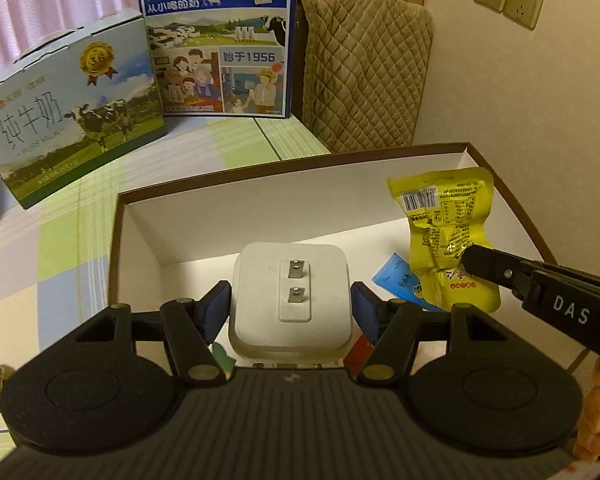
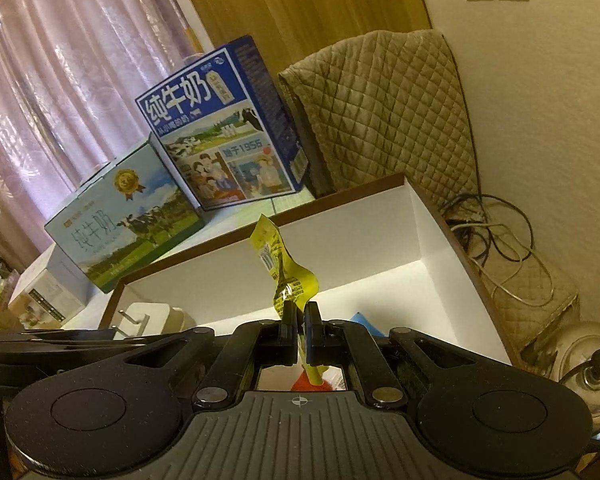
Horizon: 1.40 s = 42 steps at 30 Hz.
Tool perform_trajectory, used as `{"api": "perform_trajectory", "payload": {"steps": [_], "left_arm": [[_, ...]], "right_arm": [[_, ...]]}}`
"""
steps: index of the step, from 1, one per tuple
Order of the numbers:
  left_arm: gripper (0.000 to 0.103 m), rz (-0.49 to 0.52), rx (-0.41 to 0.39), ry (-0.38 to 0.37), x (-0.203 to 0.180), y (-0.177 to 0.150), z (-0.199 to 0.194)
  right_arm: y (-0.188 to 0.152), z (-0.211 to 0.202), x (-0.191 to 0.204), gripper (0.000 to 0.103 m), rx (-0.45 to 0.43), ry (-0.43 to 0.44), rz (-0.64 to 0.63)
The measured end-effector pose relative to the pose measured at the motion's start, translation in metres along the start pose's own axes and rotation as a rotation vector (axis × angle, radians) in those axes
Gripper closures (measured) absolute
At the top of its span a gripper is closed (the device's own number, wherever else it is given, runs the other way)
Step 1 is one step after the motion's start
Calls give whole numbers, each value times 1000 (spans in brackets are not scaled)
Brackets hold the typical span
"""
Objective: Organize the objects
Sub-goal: 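Carry both items into the brown box and open both tools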
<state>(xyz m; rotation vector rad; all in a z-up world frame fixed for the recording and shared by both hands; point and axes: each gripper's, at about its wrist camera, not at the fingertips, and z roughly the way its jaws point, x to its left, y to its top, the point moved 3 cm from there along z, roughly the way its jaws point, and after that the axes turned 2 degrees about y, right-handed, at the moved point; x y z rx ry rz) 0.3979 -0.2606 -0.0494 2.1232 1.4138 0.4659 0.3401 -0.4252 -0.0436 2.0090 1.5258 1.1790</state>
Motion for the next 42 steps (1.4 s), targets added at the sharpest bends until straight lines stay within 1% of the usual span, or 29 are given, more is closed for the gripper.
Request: {"api": "perform_trajectory", "payload": {"steps": [4,9,11,15,22,24,26,27,29,30,31,33,36,42], "left_arm": [[42,9,5,-1,-6,6,10],[41,-1,10,11,-1,12,20],[36,0,9,23,2,12,20],[36,-5,9,39,10,11,19],[29,-14,10,45,22,6,10],[29,-18,9,42,24,5,7],[25,-21,8,42,26,4,4],[24,-23,7,40,27,4,2],[23,-27,10,38,28,2,-2],[22,-30,10,38,29,1,-4],[21,-33,7,37,30,0,-7],[18,-41,2,29,31,-3,-13],[14,-52,0,12,33,-12,-22],[9,-80,2,1,40,-28,-41]], "right_arm": [[1,2,-2,103,7,1,10],[0,3,-2,103,19,5,13],[-1,4,-2,103,25,7,15],[-3,6,0,103,43,14,13],[-2,11,4,103,58,20,21],[-1,12,6,103,55,28,24],[1,11,6,103,33,39,52],[2,11,6,102,33,42,61],[4,9,5,97,34,51,73],[4,8,5,86,36,46,70],[4,6,6,71,35,38,64],[1,-1,8,55,22,32,49],[-4,-10,12,53,36,29,20],[-16,-30,22,47,60,0,-52]]}}
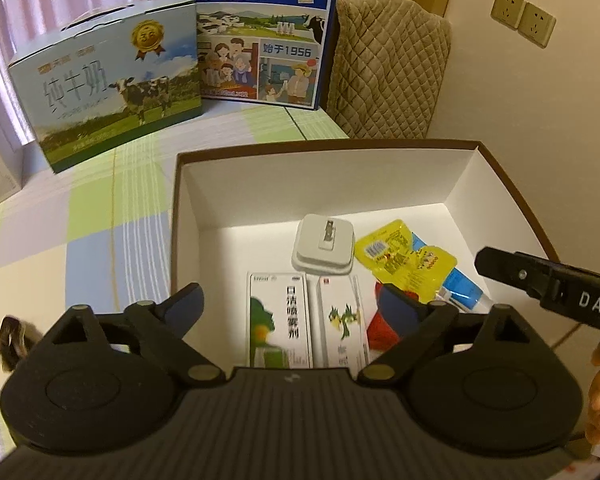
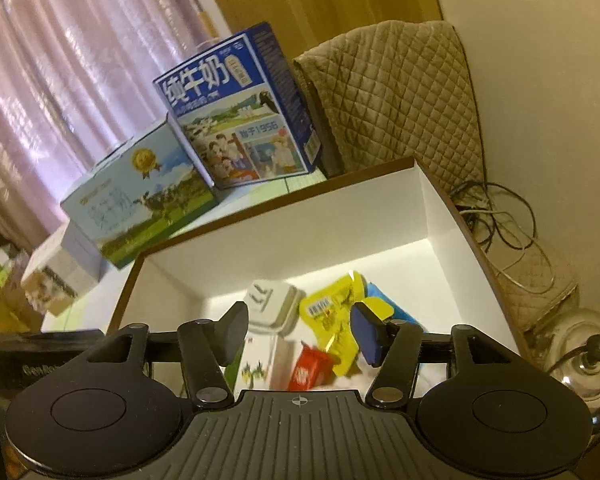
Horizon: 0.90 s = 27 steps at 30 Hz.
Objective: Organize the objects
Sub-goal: 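Withdraw both tools from the box back over the table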
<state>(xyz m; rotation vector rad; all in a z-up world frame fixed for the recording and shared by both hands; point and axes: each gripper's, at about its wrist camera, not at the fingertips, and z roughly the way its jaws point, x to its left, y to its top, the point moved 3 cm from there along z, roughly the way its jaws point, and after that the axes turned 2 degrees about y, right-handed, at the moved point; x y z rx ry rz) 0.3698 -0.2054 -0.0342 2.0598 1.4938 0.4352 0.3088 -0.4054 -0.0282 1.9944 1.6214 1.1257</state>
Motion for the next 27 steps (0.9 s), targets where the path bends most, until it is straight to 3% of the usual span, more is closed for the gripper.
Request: {"api": "perform_trajectory", "payload": {"steps": [12,27], "left_arm": [[5,-45,-72,4,18,-20,-64],[4,-126,-80,45,61,-84,-145]], "right_arm": [[-25,-41,29,41,33,-31,-101],[-74,-81,106,38,74,99,-206]]}}
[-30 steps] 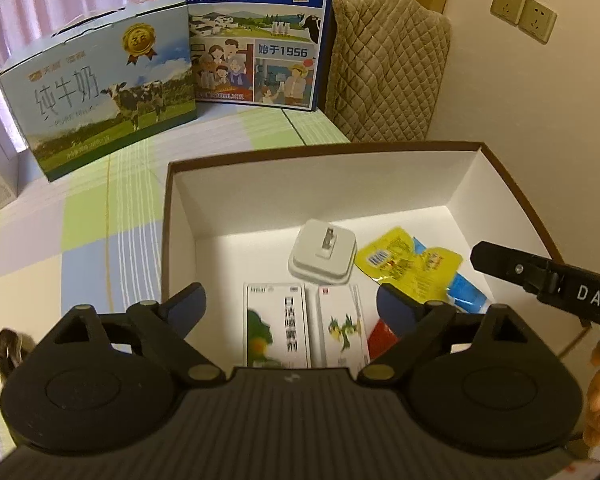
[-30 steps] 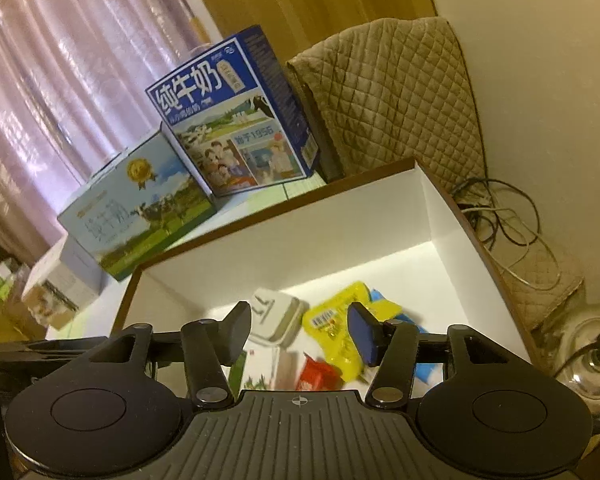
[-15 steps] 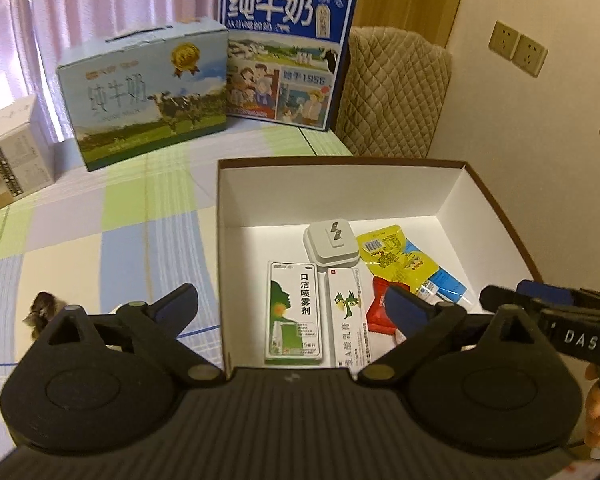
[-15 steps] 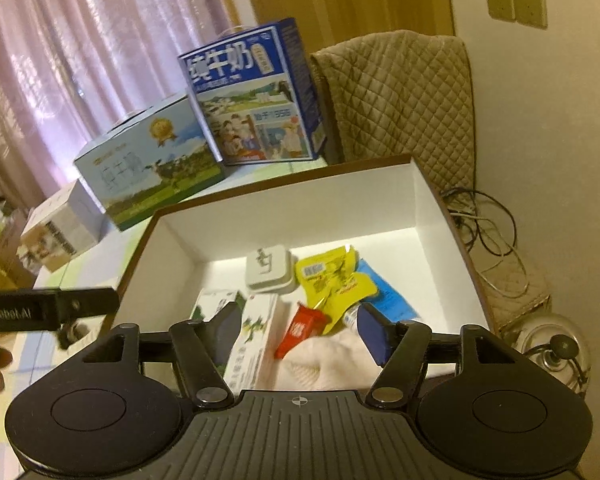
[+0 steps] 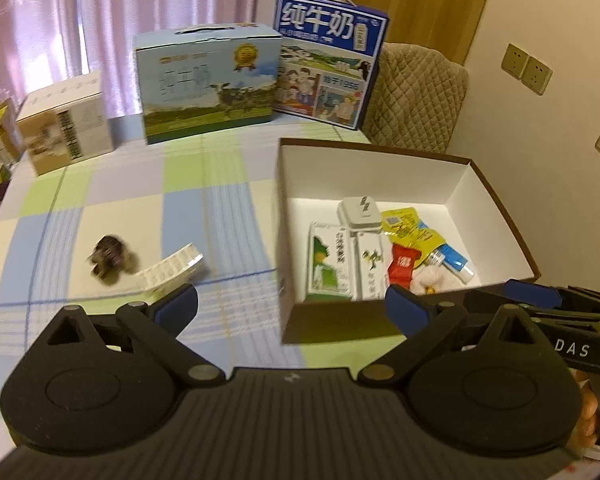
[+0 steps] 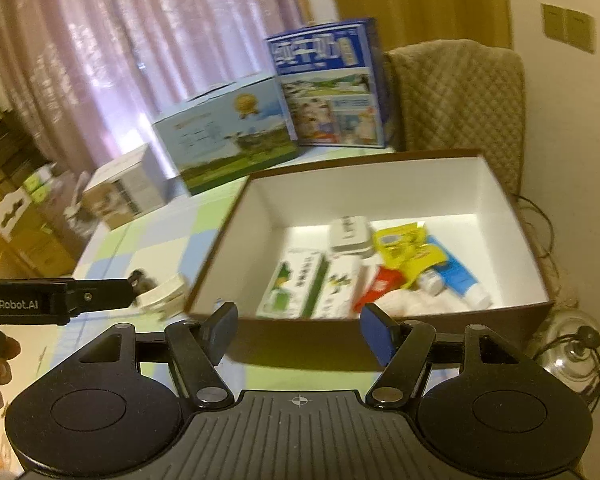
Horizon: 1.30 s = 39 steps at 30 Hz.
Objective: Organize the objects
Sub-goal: 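Withdraw both tools from the box back over the table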
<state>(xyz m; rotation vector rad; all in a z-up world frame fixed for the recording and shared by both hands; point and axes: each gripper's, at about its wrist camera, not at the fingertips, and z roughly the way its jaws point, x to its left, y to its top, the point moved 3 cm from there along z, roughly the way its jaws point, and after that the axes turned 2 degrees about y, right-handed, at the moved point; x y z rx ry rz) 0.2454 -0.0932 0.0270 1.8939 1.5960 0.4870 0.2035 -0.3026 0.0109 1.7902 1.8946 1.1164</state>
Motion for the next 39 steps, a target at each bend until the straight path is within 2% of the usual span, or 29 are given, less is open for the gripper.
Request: {"api": "perform_trajectory", "payload": {"steps": [10,18,27,39], "left_arm": [[4,-72,-4,75,47,-38,-46],[4,-127,13,139,85,-66,-67],[4,-199,50,186,121,-87,-67],[5,-225,74,238,148,-91,-41]], "right_arm": [[-32,4,55,38,73,110,-39],[-55,19,93,38,149,172,-88],[-71,48,126,38,202,206,-156],[-65,95,144,38,209,186,-182]]}}
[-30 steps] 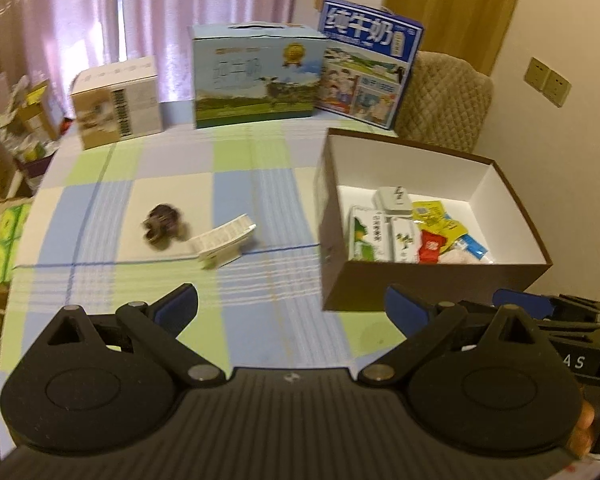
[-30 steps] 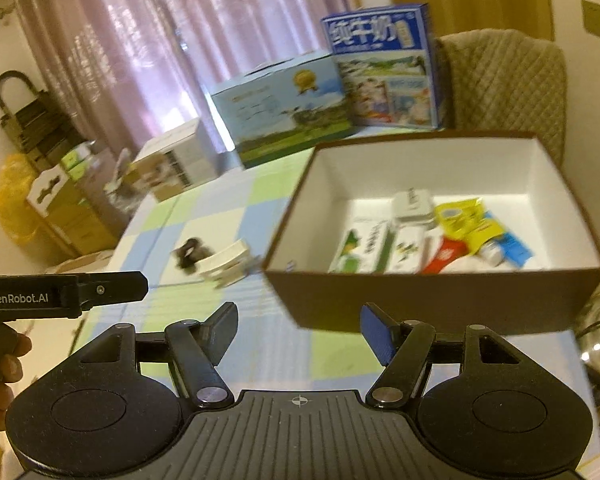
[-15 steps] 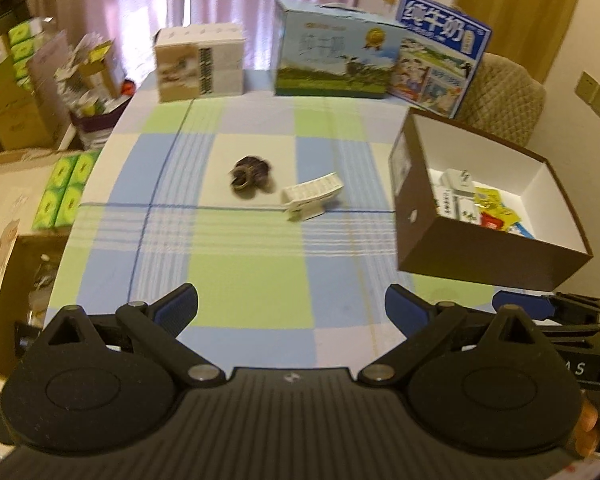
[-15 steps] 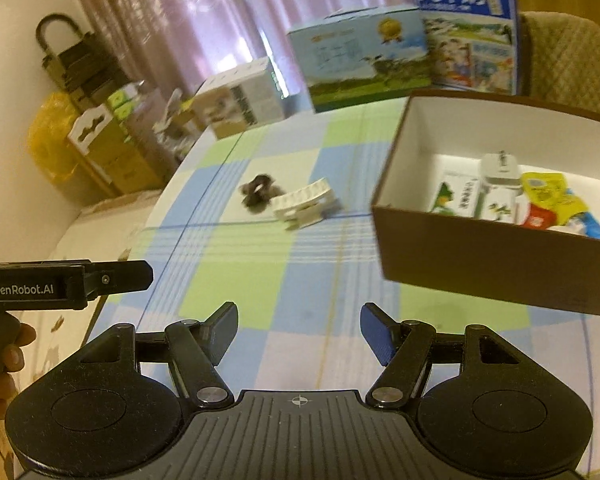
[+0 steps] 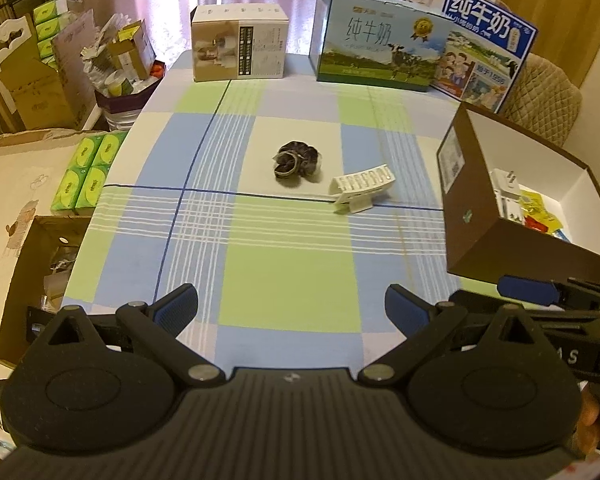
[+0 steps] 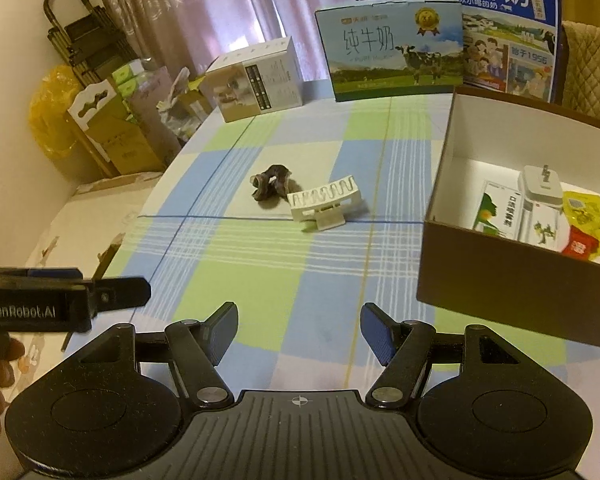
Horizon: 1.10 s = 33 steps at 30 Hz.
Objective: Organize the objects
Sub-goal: 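Withdraw both tools from the box back over the table, then close the right tool on the white plastic clip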
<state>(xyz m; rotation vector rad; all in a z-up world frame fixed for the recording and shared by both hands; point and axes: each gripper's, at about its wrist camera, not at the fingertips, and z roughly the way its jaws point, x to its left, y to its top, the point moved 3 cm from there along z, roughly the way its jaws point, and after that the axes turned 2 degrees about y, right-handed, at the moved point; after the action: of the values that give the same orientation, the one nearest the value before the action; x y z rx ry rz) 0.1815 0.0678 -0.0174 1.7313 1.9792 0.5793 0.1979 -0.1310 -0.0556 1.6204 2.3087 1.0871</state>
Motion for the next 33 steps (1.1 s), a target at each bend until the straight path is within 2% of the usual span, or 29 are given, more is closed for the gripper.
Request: {"api": "perform_trajectory", "payload": {"steps": [18,26,33], "left_arm": [[5,4,-6,32,23,33,57],[5,-6,-16,42,30,52,88],[5,-5,-9,58,36,63,113]], "right_arm": [[47,79,-1,38,21,-30,62],[61,114,-18,38,40,-53,182],[81,139,-32,38,10,-74,326]]}}
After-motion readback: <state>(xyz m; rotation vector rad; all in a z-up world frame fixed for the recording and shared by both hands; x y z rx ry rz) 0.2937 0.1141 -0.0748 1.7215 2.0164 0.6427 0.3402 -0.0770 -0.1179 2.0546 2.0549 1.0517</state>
